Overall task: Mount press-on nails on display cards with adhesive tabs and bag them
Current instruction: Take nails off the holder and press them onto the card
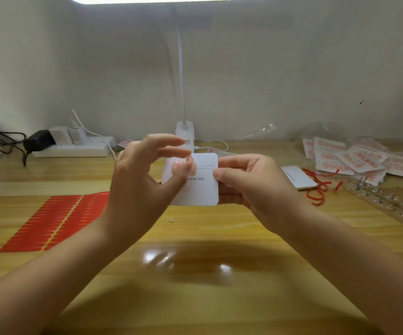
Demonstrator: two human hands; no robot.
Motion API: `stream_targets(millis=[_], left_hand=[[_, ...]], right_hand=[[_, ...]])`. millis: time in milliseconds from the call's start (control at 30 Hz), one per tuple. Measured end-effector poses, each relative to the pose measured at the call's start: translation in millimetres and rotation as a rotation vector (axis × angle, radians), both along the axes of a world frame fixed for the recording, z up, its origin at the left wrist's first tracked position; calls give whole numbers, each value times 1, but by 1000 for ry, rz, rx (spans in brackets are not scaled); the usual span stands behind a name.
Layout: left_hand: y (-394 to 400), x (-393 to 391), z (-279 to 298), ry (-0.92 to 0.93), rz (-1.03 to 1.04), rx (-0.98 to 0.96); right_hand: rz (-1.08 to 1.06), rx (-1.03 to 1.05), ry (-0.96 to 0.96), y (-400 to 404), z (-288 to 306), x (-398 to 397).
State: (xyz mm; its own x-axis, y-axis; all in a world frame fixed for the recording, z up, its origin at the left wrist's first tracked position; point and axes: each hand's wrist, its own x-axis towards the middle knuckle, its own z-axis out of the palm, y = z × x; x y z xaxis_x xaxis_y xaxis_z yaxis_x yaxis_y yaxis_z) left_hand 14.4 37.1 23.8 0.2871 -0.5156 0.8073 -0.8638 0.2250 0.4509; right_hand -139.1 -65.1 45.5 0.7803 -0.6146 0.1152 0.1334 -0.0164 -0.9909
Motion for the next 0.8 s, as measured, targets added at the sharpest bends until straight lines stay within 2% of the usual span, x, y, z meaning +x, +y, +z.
stream_targets(millis=[133, 533, 800], left_hand=[[-1, -4, 0, -83, -10, 28], [-1, -2, -4, -114, 38, 17], [1, -6, -4, -16, 7, -6]], right_hand=[[-19, -73, -13, 4, 1, -1], [-4, -121, -55, 8, 3, -1], [13, -125, -78, 9, 3, -2]])
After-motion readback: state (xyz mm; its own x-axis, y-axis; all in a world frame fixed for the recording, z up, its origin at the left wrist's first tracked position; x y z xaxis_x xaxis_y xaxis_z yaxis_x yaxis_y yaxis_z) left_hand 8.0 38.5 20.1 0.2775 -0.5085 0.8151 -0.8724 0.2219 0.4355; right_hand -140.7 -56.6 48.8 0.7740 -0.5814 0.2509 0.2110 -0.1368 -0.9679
